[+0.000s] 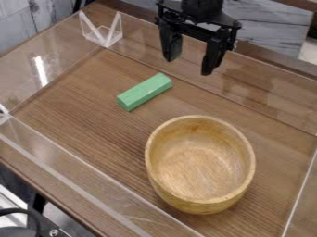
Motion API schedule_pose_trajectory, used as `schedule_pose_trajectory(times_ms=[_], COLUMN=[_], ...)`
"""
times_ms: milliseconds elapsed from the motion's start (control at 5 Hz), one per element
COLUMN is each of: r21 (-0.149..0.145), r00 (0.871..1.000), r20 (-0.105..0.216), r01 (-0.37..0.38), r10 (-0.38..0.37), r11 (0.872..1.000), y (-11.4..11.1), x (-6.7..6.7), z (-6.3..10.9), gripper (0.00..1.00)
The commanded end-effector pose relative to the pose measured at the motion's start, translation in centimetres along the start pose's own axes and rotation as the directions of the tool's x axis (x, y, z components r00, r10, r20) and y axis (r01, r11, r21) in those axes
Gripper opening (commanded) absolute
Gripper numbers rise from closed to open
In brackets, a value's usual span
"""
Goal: Put the green block in the brown bowl
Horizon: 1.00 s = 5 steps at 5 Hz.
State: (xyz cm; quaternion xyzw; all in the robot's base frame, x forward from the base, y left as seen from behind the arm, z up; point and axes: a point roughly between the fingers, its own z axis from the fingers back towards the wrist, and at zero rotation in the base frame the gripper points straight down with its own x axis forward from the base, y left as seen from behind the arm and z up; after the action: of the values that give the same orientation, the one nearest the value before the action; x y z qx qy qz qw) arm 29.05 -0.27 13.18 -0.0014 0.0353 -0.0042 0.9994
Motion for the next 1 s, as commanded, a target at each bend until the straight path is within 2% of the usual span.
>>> schedule_pose_trajectory(times_ms=[0,200,400,600,800], r21=[0.002,0.004,0.024,0.047,0.050], r00=[1.000,0.991,0.965,0.947,0.942], r20=[0.001,-0.022,0.015,0.066,0.081], r01=[0.031,0.132,0.263,0.313,0.323], r10=[-0.031,-0.132,-0.263,-0.315,-0.326], r11=[1.000,0.991,0.965,0.949,0.945], y=[1.6,4.6,7.5,7.8,7.8], x=[-0.3,-1.3,-2.9,-3.3,-2.7], z=[-0.7,-3.7,-5.4,-5.8,-5.9], gripper=[1.00,1.00,1.00,1.00,1.00])
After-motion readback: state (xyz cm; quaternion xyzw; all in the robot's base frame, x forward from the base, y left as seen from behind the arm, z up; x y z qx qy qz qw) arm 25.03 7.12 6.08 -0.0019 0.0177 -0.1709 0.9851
